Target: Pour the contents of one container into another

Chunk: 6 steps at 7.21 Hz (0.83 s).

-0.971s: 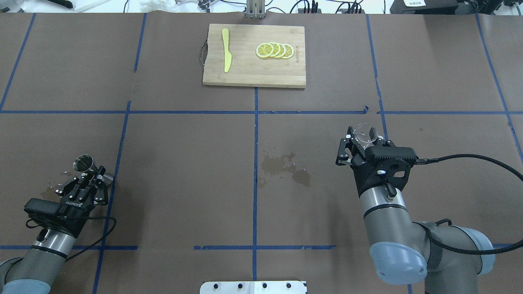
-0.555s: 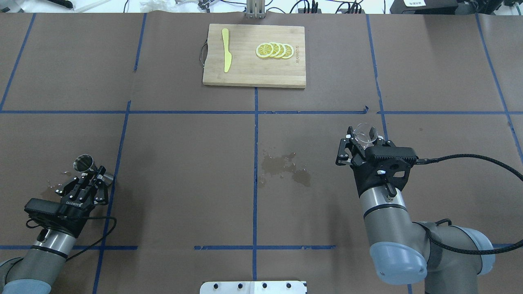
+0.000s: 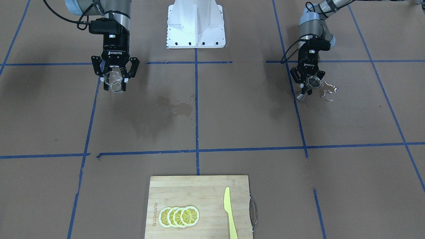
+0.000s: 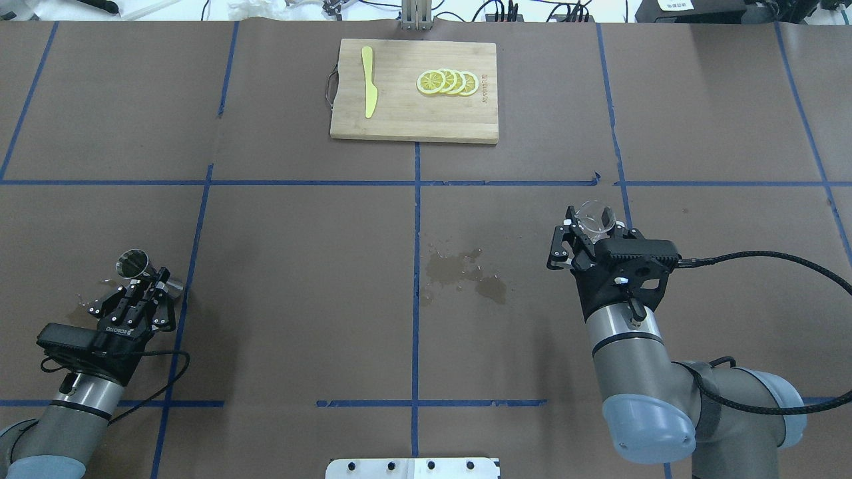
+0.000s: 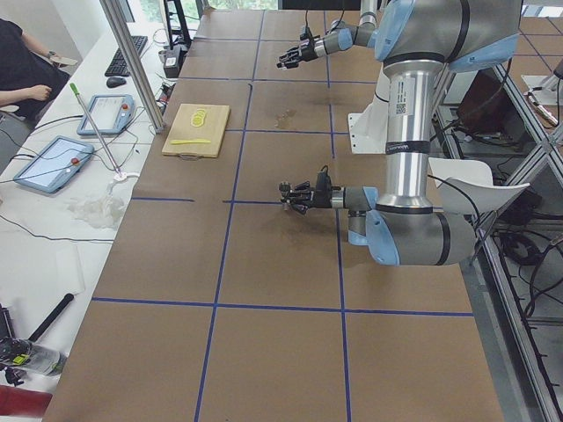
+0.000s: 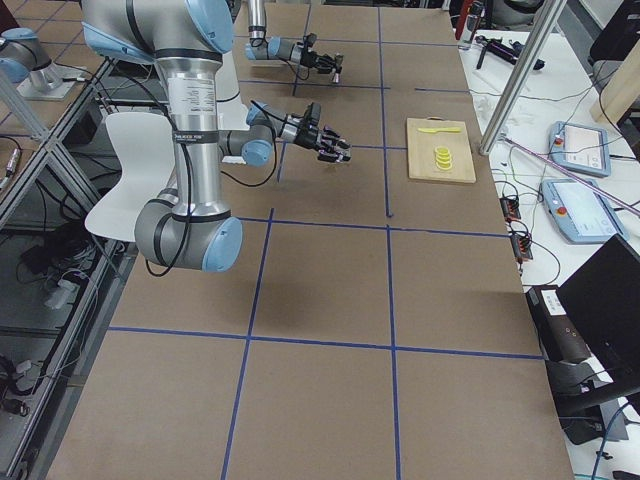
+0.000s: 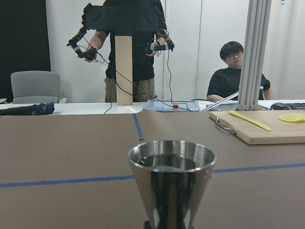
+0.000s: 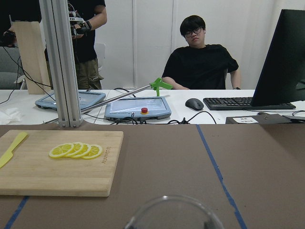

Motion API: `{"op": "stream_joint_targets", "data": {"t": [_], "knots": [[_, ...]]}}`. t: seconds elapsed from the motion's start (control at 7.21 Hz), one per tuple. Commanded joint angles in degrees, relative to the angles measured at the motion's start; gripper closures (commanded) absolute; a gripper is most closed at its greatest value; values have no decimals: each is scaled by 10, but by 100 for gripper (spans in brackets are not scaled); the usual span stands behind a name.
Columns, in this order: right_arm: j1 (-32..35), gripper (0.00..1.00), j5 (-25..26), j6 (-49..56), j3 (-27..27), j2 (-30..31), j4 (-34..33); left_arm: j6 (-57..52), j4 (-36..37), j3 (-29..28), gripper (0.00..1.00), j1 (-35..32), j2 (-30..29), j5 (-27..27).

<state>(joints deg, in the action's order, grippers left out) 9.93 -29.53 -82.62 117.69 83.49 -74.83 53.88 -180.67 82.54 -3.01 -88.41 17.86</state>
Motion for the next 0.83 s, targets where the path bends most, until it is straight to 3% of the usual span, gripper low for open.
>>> {"op": "stream_joint_targets", "data": {"t": [0.0, 0.69], "knots": [[0, 100, 0, 0, 0, 0, 0, -1, 1, 0, 83, 0, -1, -16], [0, 100, 1, 0, 0, 0, 0, -1, 1, -9, 83, 2, -3, -20]]}}
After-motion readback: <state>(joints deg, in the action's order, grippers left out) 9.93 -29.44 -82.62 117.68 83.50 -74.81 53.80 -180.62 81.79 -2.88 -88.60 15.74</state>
